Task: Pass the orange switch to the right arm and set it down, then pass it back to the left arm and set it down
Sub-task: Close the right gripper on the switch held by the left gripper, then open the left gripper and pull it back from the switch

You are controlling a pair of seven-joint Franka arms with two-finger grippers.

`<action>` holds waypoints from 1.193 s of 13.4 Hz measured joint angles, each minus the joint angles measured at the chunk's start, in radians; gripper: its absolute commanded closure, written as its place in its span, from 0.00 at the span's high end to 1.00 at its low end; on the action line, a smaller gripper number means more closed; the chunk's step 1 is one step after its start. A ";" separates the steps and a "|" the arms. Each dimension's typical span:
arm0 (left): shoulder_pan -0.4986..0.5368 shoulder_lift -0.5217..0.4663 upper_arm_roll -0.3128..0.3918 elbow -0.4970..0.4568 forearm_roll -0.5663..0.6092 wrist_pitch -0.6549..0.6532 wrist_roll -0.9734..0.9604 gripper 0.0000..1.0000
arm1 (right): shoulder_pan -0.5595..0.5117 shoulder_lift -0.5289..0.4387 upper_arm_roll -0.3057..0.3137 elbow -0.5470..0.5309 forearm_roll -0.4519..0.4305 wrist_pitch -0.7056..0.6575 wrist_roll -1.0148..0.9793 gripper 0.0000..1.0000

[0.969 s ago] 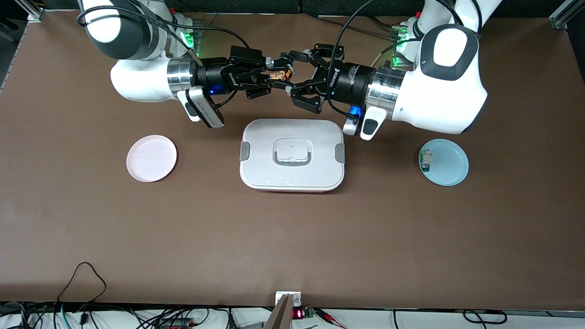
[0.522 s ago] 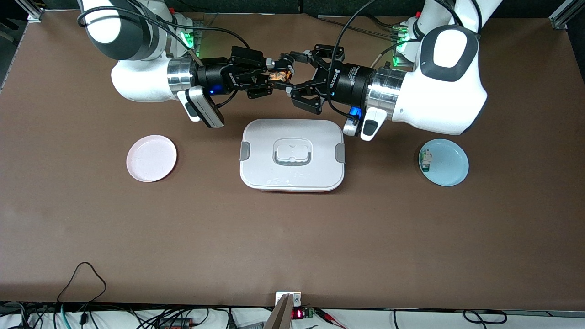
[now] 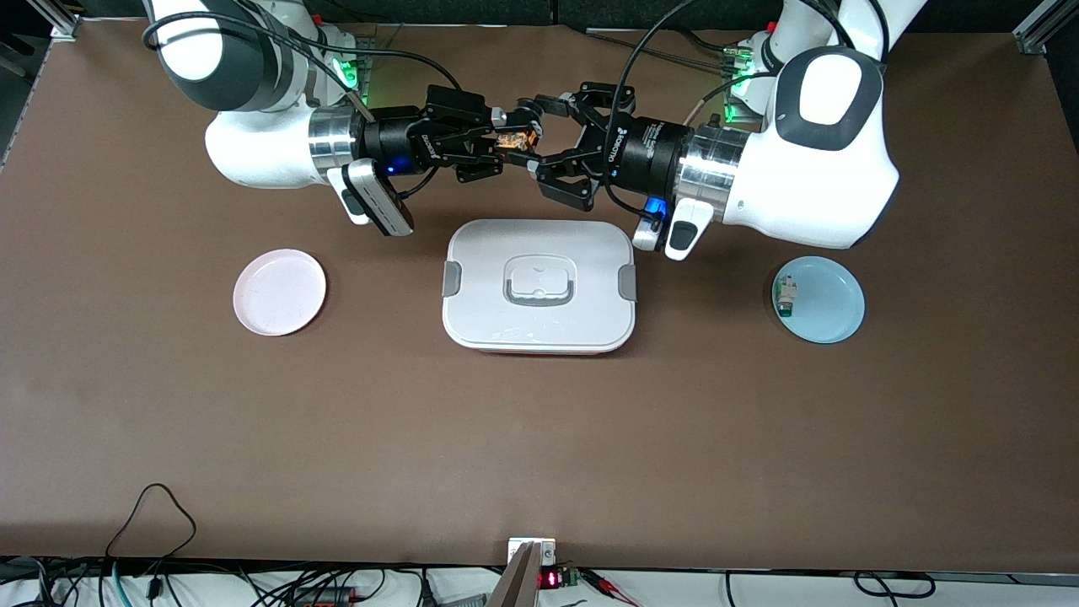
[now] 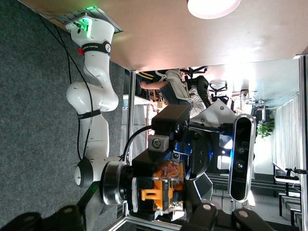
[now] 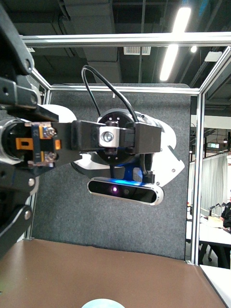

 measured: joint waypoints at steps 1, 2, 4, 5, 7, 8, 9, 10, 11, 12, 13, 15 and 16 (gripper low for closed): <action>0.000 0.000 0.000 0.002 0.000 0.000 -0.002 1.00 | 0.002 0.000 0.000 0.000 0.000 0.004 -0.006 0.36; 0.001 0.000 0.001 0.003 0.000 0.000 -0.003 1.00 | 0.003 0.001 0.000 0.000 0.000 0.005 -0.009 0.36; 0.007 0.000 0.003 0.005 0.000 0.000 -0.005 1.00 | 0.003 0.002 0.000 0.000 0.000 0.006 -0.012 0.36; 0.010 0.000 0.004 0.005 0.000 0.000 -0.005 1.00 | 0.003 0.002 0.000 0.000 0.000 0.006 -0.013 0.36; 0.012 0.000 0.004 0.006 0.000 0.000 -0.005 1.00 | 0.003 0.002 0.000 0.000 0.000 0.006 -0.015 0.36; 0.013 0.000 0.004 0.006 0.000 0.000 -0.005 1.00 | 0.002 0.002 -0.001 0.000 -0.001 0.007 -0.017 0.36; 0.015 0.000 0.004 0.006 0.000 0.000 -0.005 1.00 | 0.001 0.002 -0.002 0.000 -0.001 0.008 -0.021 0.36; 0.019 0.000 0.004 0.006 0.000 0.000 -0.005 1.00 | -0.002 0.001 -0.004 0.000 -0.002 0.009 -0.024 0.36; 0.027 0.000 0.005 0.007 0.000 -0.001 -0.005 1.00 | -0.009 0.001 -0.006 0.000 -0.008 0.009 -0.025 0.36; 0.036 0.000 0.005 0.008 0.008 -0.007 -0.004 1.00 | -0.020 0.000 -0.007 0.000 -0.023 0.009 -0.025 0.36; 0.045 0.000 0.005 0.015 0.035 -0.023 0.004 1.00 | -0.033 -0.001 -0.008 0.000 -0.046 0.009 -0.025 0.36; 0.055 -0.001 0.005 0.054 0.129 -0.074 0.046 1.00 | -0.059 -0.003 -0.009 0.000 -0.102 0.008 -0.025 0.35; 0.058 -0.003 0.005 0.073 0.184 -0.107 0.084 1.00 | -0.071 -0.003 -0.010 0.000 -0.142 0.008 -0.025 0.35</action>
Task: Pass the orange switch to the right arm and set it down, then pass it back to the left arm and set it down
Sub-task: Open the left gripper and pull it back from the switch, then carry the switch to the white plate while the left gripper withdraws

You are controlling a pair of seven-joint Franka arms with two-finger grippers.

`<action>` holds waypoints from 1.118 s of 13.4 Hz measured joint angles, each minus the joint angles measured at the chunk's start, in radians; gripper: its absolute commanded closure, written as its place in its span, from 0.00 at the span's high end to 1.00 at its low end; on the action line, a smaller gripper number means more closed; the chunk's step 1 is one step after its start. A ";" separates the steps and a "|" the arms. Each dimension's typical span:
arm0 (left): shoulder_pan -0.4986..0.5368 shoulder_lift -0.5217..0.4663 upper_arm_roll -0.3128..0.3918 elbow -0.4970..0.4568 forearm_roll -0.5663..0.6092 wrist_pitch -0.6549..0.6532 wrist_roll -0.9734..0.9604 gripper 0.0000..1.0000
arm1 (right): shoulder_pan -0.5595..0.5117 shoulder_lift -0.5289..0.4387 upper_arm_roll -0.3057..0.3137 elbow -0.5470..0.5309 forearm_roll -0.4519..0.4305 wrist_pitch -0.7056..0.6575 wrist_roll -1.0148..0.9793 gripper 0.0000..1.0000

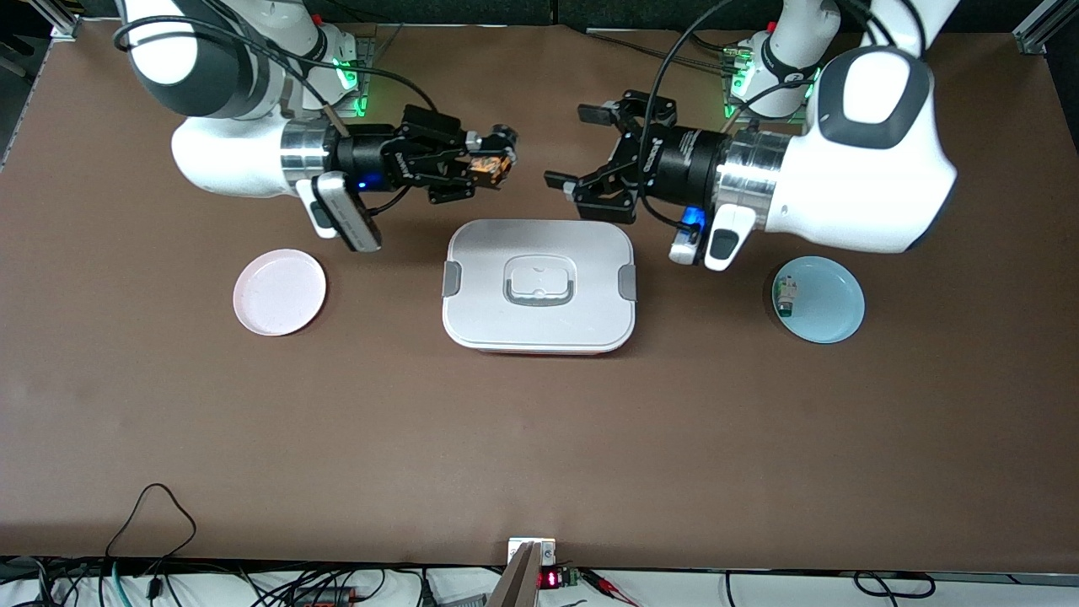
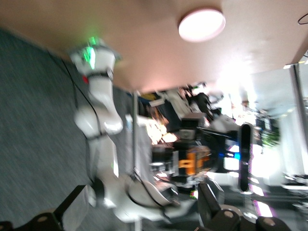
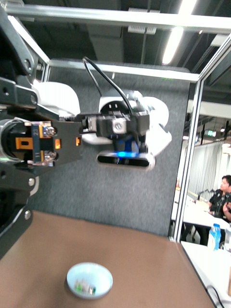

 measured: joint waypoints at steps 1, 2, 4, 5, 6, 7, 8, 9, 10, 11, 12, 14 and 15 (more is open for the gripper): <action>0.002 -0.004 0.000 0.013 0.054 -0.033 0.053 1.00 | -0.011 0.000 0.000 0.000 -0.049 0.000 0.000 0.34; 0.002 -0.010 0.000 0.020 0.107 -0.063 0.112 1.00 | -0.024 0.000 -0.001 0.000 -0.110 0.000 0.000 0.34; 0.002 -0.026 -0.002 0.029 0.233 -0.123 0.207 1.00 | -0.057 0.000 -0.002 0.000 -0.271 0.000 0.000 0.34; 0.002 -0.036 -0.003 0.031 0.302 -0.165 0.245 1.00 | -0.076 0.000 -0.002 0.000 -0.358 0.000 0.000 0.34; 0.002 -0.046 -0.004 0.036 0.371 -0.208 0.290 1.00 | -0.093 0.001 -0.003 -0.001 -0.436 -0.001 0.000 0.34; 0.002 -0.056 -0.005 0.046 0.448 -0.253 0.353 1.00 | -0.110 0.003 -0.004 -0.002 -0.513 -0.001 0.000 0.33; 0.002 -0.066 -0.006 0.057 0.528 -0.297 0.420 1.00 | -0.127 0.005 -0.005 -0.002 -0.584 -0.001 0.000 0.32; 0.002 -0.075 -0.008 0.065 0.602 -0.328 0.479 1.00 | -0.147 0.007 -0.008 -0.002 -0.658 0.000 -0.003 0.32; 0.002 -0.087 -0.011 0.070 0.668 -0.344 0.526 1.00 | -0.169 0.008 -0.010 -0.002 -0.736 0.000 -0.009 0.32; 0.001 -0.100 -0.014 0.071 0.721 -0.353 0.561 1.00 | -0.193 0.009 -0.012 -0.002 -0.829 -0.001 -0.020 0.32; -0.001 -0.112 -0.018 0.071 0.762 -0.364 0.586 1.00 | -0.212 0.011 -0.014 -0.002 -0.928 -0.001 -0.041 0.32; -0.002 -0.127 -0.023 0.071 0.814 -0.388 0.604 1.00 | -0.241 0.019 -0.015 -0.003 -1.113 -0.002 -0.081 0.32; -0.001 -0.132 -0.022 0.071 0.828 -0.401 0.612 1.00 | -0.252 0.025 -0.015 -0.004 -1.193 -0.002 -0.097 0.32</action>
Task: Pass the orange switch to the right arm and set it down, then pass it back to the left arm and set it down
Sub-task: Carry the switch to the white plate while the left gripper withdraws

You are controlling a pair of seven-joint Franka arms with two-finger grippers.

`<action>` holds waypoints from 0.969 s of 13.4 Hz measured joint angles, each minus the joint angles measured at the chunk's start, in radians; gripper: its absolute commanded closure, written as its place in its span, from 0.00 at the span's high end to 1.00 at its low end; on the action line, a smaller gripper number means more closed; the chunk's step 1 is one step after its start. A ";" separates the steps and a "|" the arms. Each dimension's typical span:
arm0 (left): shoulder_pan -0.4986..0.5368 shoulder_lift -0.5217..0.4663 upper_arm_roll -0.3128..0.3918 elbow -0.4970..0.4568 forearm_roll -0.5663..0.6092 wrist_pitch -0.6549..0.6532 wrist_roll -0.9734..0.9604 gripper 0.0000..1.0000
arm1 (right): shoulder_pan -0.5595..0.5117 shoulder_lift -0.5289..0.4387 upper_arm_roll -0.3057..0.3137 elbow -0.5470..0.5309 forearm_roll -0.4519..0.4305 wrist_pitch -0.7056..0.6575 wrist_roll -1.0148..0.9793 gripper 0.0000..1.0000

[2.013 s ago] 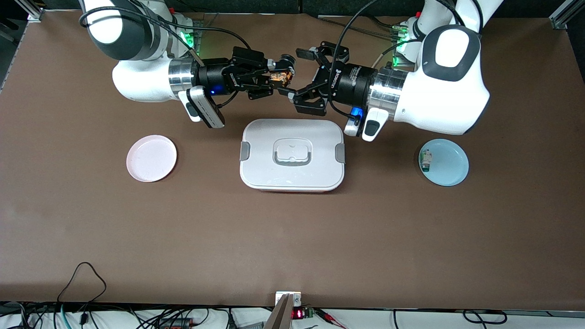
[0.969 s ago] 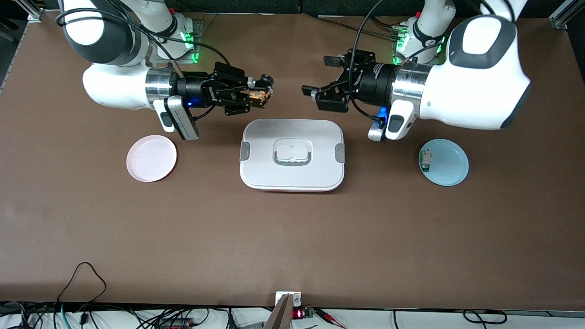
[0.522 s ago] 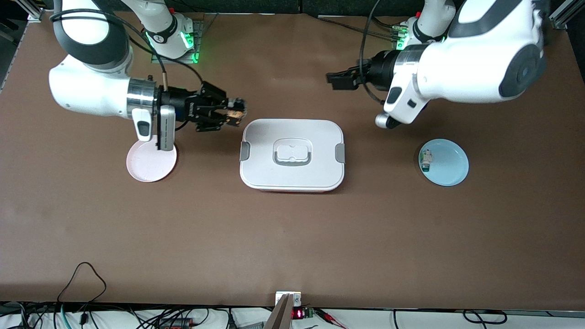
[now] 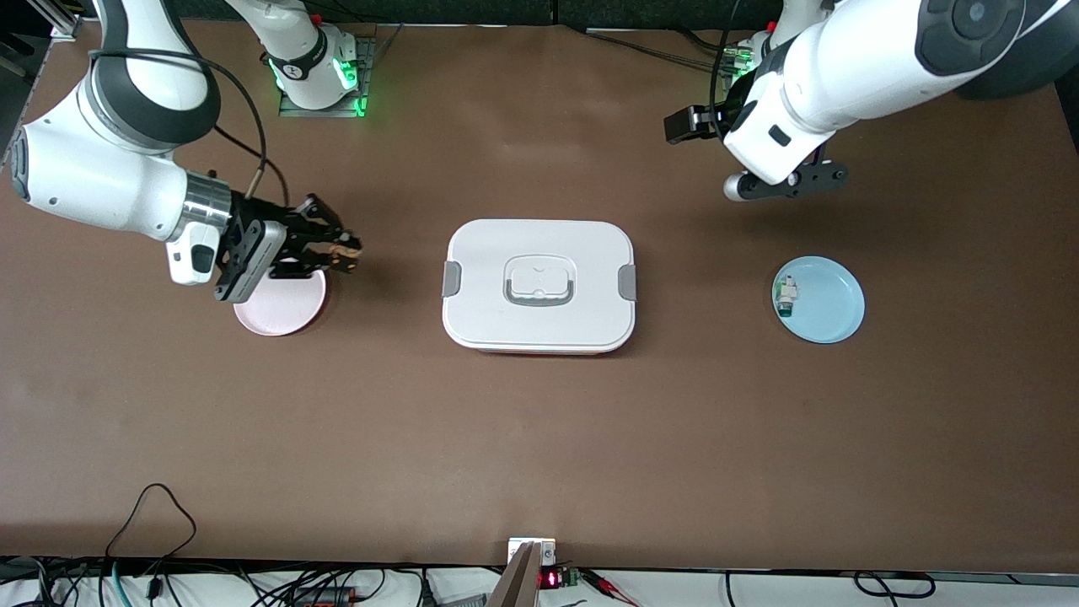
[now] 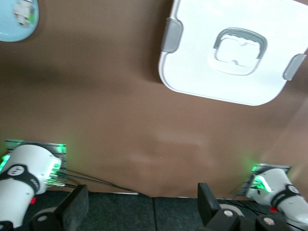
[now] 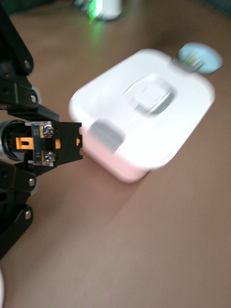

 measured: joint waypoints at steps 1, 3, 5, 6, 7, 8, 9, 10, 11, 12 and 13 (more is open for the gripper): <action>0.002 -0.005 0.003 0.000 0.011 -0.015 0.014 1.00 | -0.007 0.007 0.000 -0.001 -0.086 0.000 -0.021 0.32; 0.003 -0.017 0.019 -0.003 0.051 -0.031 0.076 1.00 | -0.013 0.022 0.000 -0.006 -0.274 0.001 -0.066 0.32; 0.002 -0.049 0.066 -0.040 0.070 -0.021 0.179 1.00 | -0.014 0.033 0.001 -0.017 -0.479 0.007 -0.096 0.32; 0.002 -0.076 0.096 -0.079 0.072 -0.002 0.234 1.00 | -0.013 0.039 0.002 -0.025 -0.573 0.016 -0.119 0.32; 0.002 -0.105 0.125 -0.121 0.073 0.021 0.284 1.00 | -0.013 0.047 0.002 -0.031 -0.638 0.024 -0.147 0.32; 0.003 -0.133 0.151 -0.164 0.073 0.041 0.333 1.00 | -0.013 0.056 0.002 -0.035 -0.673 0.030 -0.179 0.32; 0.004 -0.157 0.176 -0.201 0.073 0.054 0.380 1.00 | -0.014 0.065 0.002 -0.039 -0.692 0.034 -0.208 0.32; 0.005 -0.176 0.201 -0.233 0.074 0.064 0.426 1.00 | -0.014 0.076 0.002 -0.044 -0.717 0.038 -0.229 0.33; 0.006 -0.191 0.229 -0.258 0.076 0.072 0.471 1.00 | -0.014 0.087 0.002 -0.052 -0.765 0.051 -0.239 0.32; 0.009 -0.200 0.257 -0.278 0.092 0.078 0.523 1.00 | -0.014 0.098 0.002 -0.072 -0.824 0.077 -0.241 0.32; 0.014 -0.203 0.279 -0.291 0.125 0.085 0.580 1.00 | -0.014 0.107 0.002 -0.101 -0.865 0.111 -0.241 0.33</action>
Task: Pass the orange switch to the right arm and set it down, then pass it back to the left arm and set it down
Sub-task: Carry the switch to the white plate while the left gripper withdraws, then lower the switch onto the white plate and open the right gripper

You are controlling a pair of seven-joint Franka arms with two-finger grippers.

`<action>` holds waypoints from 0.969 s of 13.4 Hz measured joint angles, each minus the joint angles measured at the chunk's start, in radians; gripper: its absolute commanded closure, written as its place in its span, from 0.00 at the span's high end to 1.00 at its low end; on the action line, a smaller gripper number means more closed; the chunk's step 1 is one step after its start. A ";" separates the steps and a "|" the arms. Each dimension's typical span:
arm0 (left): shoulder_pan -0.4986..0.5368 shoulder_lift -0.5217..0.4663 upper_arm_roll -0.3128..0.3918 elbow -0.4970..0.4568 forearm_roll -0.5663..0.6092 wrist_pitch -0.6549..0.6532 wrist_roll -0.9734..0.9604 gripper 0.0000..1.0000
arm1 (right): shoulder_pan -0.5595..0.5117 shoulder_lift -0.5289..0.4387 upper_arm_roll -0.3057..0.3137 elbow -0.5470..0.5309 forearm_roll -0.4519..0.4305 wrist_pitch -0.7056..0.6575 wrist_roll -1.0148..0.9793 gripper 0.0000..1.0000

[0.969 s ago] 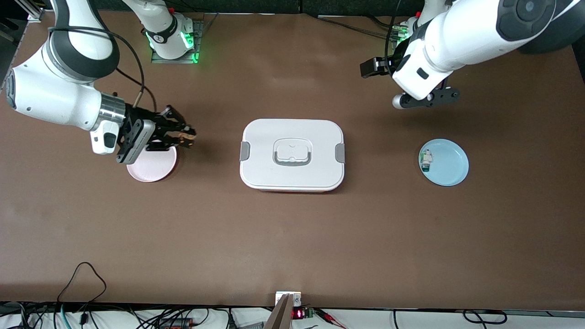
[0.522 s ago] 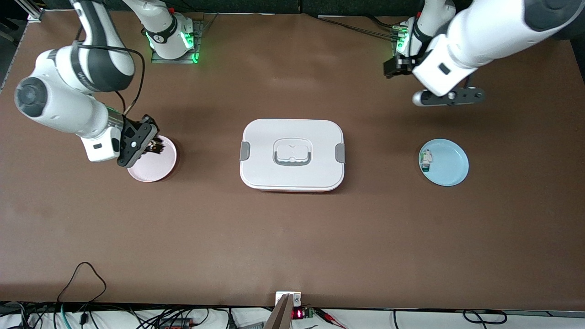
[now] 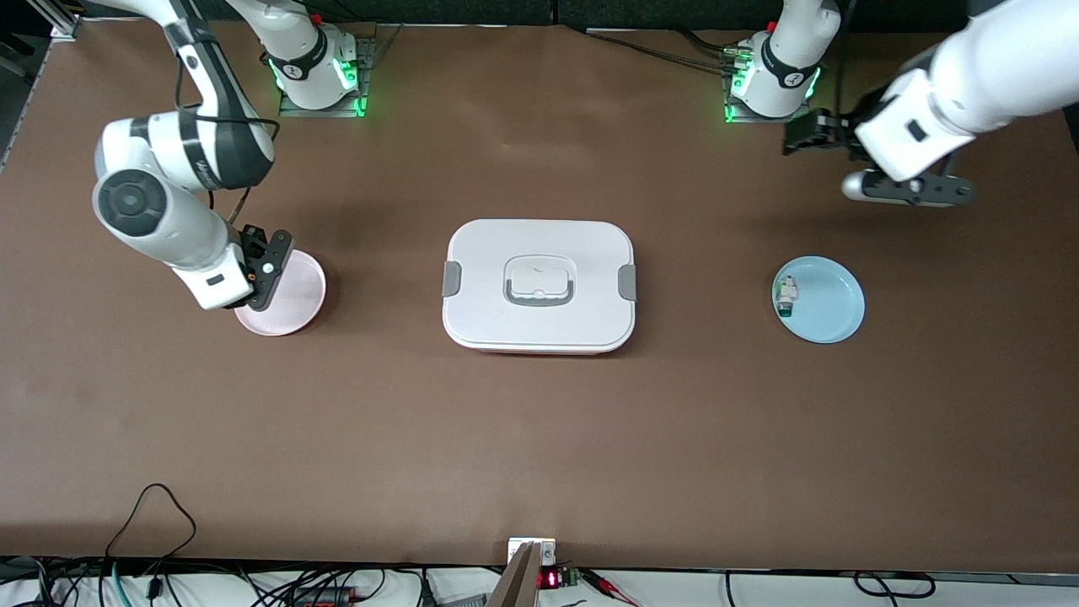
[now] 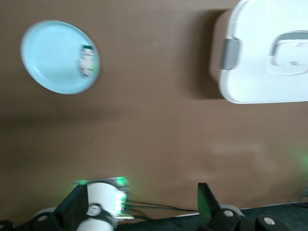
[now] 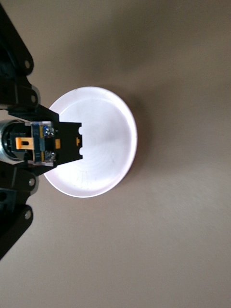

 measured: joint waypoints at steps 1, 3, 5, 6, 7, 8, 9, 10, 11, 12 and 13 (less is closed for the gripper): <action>0.009 -0.001 0.014 -0.008 0.032 0.012 0.047 1.00 | -0.003 0.008 -0.001 -0.034 -0.021 0.039 0.000 0.32; 0.032 0.000 0.021 -0.023 0.101 0.067 0.098 1.00 | -0.018 0.024 -0.009 -0.103 -0.051 0.133 -0.001 0.32; 0.035 0.000 0.022 -0.033 0.146 0.144 0.117 1.00 | -0.030 0.035 -0.015 -0.155 -0.066 0.213 -0.006 0.33; 0.034 0.000 0.022 -0.034 0.152 0.166 0.119 1.00 | -0.036 0.039 -0.016 -0.177 -0.072 0.245 -0.007 0.32; 0.034 -0.001 0.022 -0.034 0.153 0.173 0.119 1.00 | -0.043 0.044 -0.016 -0.193 -0.087 0.271 -0.007 0.32; 0.034 0.000 0.022 -0.034 0.153 0.176 0.119 1.00 | -0.051 0.050 -0.017 -0.204 -0.106 0.293 -0.007 0.32; 0.034 0.000 0.022 -0.035 0.153 0.180 0.119 1.00 | -0.058 0.058 -0.018 -0.210 -0.123 0.309 -0.007 0.33; 0.034 0.001 0.022 -0.035 0.153 0.182 0.116 1.00 | -0.062 0.068 -0.022 -0.212 -0.136 0.321 -0.007 0.33; 0.034 0.001 0.020 -0.035 0.153 0.183 0.106 1.00 | -0.066 0.076 -0.026 -0.212 -0.149 0.332 -0.007 0.32; 0.034 0.001 0.017 -0.035 0.153 0.183 0.088 1.00 | -0.068 0.085 -0.030 -0.212 -0.159 0.344 -0.007 0.32; 0.034 0.001 0.011 -0.035 0.153 0.183 0.076 1.00 | -0.069 0.096 -0.038 -0.212 -0.163 0.360 -0.007 0.32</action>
